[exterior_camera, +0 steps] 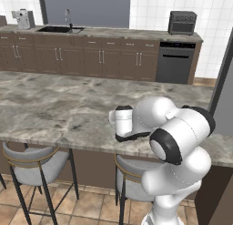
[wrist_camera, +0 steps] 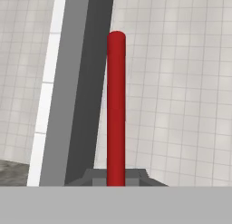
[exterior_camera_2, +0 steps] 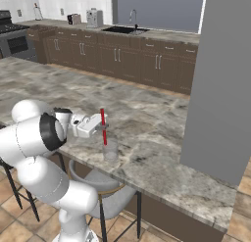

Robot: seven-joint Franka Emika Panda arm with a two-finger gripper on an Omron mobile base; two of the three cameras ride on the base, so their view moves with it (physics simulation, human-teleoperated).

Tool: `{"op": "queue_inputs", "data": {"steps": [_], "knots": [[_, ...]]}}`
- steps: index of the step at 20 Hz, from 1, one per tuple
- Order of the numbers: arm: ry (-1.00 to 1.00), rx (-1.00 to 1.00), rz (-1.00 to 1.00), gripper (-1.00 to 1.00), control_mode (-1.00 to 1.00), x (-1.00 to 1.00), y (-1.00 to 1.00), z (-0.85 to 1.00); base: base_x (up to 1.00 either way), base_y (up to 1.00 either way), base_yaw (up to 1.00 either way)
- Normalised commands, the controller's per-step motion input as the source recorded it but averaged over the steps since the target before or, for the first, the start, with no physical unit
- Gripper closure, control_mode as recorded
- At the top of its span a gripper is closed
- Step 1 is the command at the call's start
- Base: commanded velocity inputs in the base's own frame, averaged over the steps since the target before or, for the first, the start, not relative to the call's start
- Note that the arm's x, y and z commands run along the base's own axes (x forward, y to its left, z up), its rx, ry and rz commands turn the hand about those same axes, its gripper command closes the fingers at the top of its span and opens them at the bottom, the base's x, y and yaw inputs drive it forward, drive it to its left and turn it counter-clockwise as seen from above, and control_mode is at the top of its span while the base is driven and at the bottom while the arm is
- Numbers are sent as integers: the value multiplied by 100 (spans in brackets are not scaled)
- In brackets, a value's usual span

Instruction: Take a straw from the drawer in front and place it inside the glass cup on the dining counter.

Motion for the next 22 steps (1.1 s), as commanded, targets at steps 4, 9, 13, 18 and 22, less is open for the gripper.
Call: {"op": "queue_inputs", "data": {"steps": [4,9,13,18,22], "knots": [[0,0,0,100,-100,23,-2,-1,0,0,0],[0,0,0,100,-100,10,-6,-13,0,0,0],[0,0,0,100,-100,5,-6,-18,0,0,0],[0,0,0,100,-100,1,-3,-23,0,0,0],[0,0,0,100,-100,0,0,-19,0,0,0]]}}
